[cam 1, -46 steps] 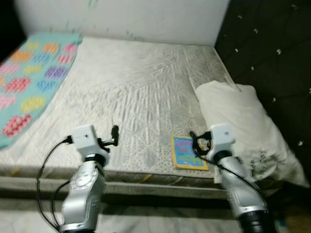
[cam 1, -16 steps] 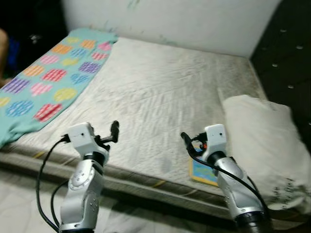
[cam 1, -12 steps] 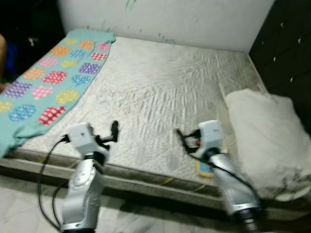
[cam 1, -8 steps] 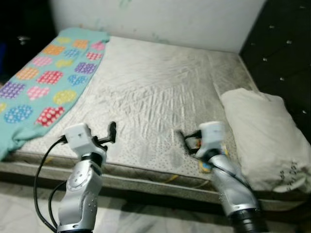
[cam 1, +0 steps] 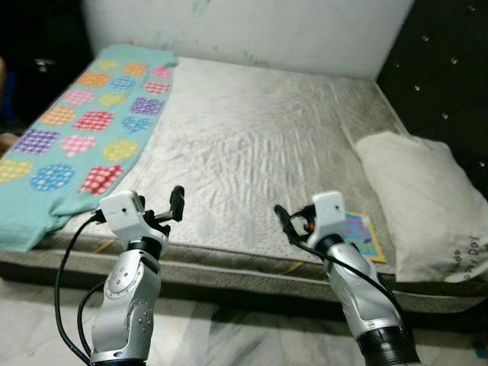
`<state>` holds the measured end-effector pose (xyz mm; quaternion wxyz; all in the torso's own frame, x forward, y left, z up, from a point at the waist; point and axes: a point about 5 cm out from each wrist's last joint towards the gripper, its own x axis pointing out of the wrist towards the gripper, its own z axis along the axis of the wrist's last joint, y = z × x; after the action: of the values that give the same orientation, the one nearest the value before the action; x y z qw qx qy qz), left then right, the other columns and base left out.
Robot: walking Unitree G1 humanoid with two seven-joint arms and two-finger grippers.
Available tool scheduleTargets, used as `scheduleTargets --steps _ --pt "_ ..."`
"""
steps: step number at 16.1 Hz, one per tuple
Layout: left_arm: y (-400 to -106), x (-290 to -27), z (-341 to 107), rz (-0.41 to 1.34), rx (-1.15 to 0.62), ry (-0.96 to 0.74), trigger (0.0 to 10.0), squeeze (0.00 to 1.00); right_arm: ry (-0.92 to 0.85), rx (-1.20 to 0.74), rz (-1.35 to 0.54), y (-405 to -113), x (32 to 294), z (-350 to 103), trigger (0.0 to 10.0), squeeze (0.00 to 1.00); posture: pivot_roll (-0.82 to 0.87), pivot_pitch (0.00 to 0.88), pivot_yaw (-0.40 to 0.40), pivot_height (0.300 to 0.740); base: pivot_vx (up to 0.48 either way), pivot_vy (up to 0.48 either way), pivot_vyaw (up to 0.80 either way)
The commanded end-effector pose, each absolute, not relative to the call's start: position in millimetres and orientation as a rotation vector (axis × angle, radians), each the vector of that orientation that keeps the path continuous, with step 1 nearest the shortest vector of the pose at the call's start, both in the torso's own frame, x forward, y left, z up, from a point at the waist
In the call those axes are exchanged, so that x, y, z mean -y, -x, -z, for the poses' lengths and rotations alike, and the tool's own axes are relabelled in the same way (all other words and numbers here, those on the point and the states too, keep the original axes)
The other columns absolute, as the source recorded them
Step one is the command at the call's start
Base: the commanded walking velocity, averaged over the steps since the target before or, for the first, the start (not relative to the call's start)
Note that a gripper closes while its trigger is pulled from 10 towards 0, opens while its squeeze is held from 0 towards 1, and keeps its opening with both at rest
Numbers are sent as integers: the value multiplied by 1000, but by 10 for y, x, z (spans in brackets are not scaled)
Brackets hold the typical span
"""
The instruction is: Clean up the room
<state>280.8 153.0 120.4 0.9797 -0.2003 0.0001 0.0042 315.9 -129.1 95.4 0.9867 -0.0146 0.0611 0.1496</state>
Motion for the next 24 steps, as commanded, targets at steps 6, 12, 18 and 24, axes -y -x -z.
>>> scheduleTargets --steps 6,12,18,24 --pt "-2791 -1400 -1215 44 6 435 10000 0 44 -126 -271 -3153 1398 -944 10000 0 -16 61 -53 740 239 0 0" --pt "-2788 -1390 -1207 50 0 435 10000 0 47 -129 -267 -3150 1402 -937 10000 0 -18 66 -53 740 312 0 0" --pt "-2789 -1377 -1199 55 -9 434 10000 0 44 -139 -260 -3150 1406 -921 10000 0 -18 69 -52 740 316 0 0" --pt "-2799 -1368 -1151 34 -49 445 10000 0 38 -146 -257 -3151 1410 -910 10000 0 -18 68 -49 740 247 0 0"
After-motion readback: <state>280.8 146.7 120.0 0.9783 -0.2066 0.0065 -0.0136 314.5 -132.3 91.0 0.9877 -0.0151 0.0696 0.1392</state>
